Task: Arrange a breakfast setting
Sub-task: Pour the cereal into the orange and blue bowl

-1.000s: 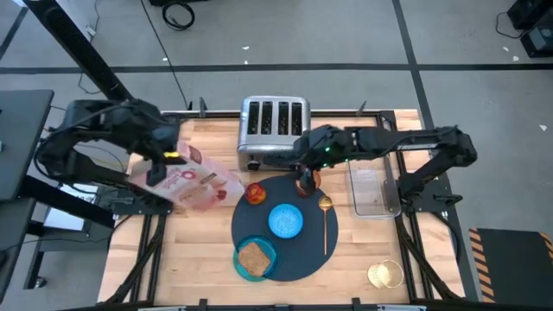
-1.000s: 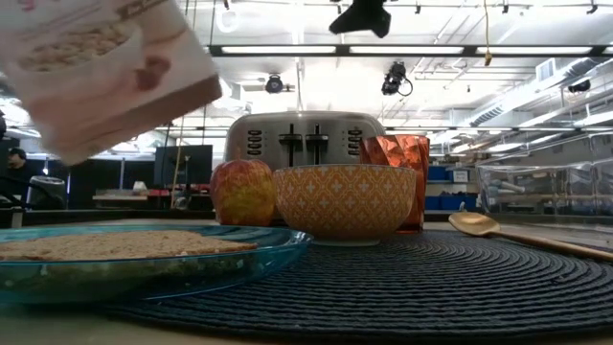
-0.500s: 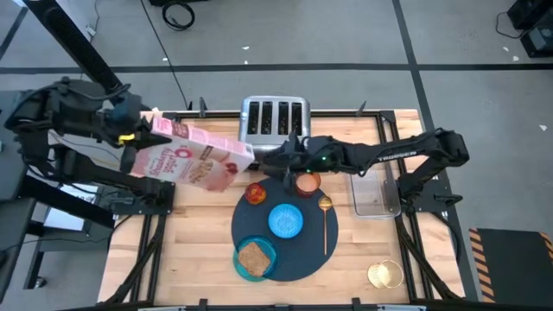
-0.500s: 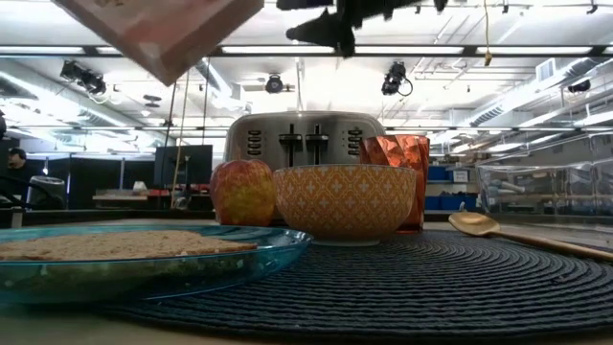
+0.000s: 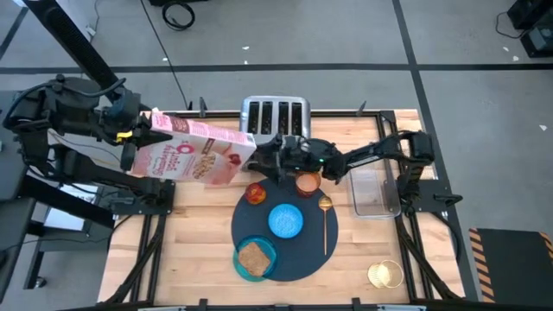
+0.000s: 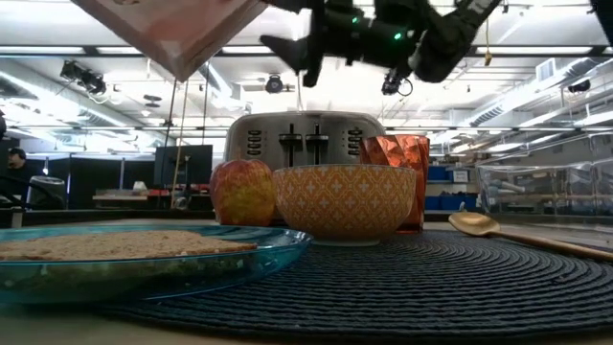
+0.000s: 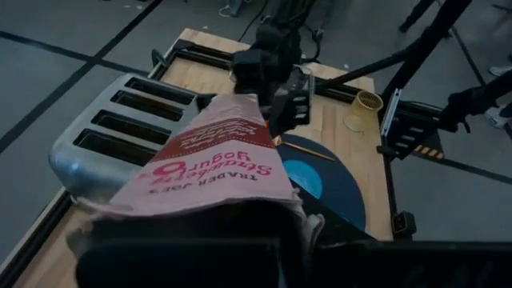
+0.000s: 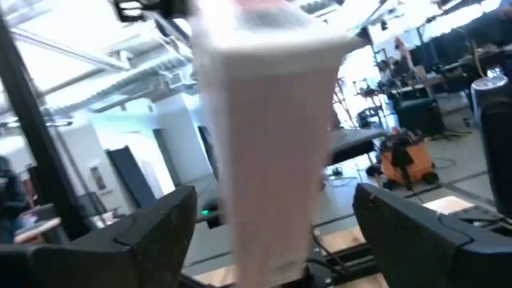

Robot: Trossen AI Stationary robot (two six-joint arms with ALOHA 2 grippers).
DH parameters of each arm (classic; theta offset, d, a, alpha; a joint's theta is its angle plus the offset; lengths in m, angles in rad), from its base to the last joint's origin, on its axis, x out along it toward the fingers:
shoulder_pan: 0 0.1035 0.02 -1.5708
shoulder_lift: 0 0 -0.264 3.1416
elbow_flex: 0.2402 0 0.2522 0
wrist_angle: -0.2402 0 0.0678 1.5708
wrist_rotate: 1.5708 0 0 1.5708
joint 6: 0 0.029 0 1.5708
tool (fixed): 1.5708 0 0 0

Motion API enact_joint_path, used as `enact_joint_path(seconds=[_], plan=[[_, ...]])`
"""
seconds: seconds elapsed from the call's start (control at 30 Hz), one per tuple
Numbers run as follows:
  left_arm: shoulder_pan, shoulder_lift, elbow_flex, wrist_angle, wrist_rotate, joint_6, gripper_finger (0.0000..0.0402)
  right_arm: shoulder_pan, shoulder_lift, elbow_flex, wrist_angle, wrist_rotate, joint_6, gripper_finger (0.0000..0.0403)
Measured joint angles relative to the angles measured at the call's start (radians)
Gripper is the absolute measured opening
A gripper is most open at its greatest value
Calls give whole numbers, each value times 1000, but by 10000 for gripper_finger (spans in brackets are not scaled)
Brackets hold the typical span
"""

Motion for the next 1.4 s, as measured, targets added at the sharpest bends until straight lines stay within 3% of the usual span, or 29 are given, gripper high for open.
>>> enact_joint_path(seconds=[0.17,0.37,0.67,0.93,1.4], plan=[[0,0,0,12,2,0,1,-25,66,82,1,-96,-17,375],[0,0,0,20,1,-4,0,-56,92,165,-1,-256,45,389],[0,6,0,66,1,0,0,-59,93,243,-7,-236,-39,379],[0,32,-1,93,-19,5,0,-59,92,271,-6,-210,13,338],[0,50,-1,108,-19,16,8,-59,92,271,-1,-210,-5,208]])
